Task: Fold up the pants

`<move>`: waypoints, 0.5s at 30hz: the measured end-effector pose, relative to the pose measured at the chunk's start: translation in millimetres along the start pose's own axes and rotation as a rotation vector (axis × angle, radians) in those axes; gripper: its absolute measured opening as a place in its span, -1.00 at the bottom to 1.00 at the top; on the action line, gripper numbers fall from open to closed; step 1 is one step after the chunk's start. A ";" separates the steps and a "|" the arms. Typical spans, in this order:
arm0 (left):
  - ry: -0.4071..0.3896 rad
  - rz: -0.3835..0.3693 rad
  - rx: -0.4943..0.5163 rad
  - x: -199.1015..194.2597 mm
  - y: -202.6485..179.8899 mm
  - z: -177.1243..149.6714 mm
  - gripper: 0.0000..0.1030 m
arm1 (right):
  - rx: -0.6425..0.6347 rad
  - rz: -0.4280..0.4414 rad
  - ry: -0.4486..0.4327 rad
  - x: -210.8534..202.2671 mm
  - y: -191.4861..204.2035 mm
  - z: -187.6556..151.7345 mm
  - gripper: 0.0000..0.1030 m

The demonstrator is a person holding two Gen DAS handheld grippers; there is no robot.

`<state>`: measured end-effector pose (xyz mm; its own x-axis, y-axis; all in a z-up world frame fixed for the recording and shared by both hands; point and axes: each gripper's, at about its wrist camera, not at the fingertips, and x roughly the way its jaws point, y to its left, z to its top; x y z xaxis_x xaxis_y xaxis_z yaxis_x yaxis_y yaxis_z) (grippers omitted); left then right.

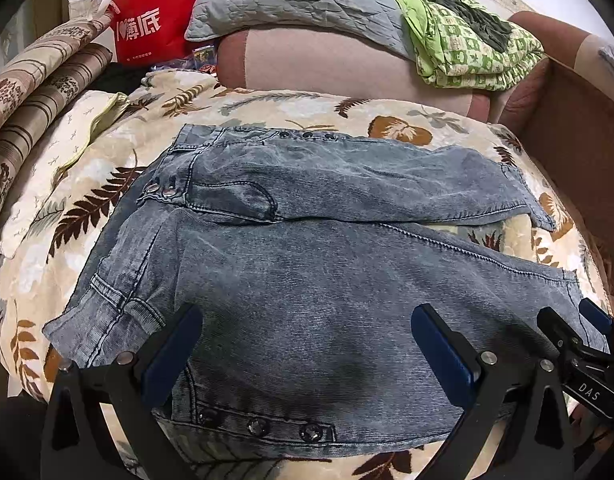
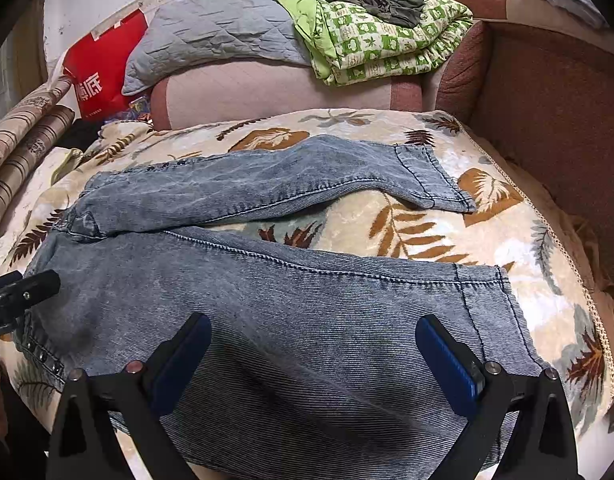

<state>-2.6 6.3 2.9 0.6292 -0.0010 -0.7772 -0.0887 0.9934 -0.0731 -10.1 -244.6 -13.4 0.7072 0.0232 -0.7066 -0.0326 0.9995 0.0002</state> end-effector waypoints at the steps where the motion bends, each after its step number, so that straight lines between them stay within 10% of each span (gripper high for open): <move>1: 0.001 -0.002 -0.006 0.1 1.7 0.1 1.00 | 0.002 -0.001 -0.001 -0.3 -0.3 0.0 1.00; 15: -0.011 -0.024 -0.035 -2.9 -2.4 -1.2 1.00 | 0.001 -0.004 -0.003 -1.3 -1.0 0.0 1.00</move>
<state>-5.1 3.7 4.6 0.6398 -0.0229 -0.7682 -0.1005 0.9885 -0.1132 -11.0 -245.7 -12.5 0.7094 0.0196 -0.7045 -0.0295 0.9996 -0.0019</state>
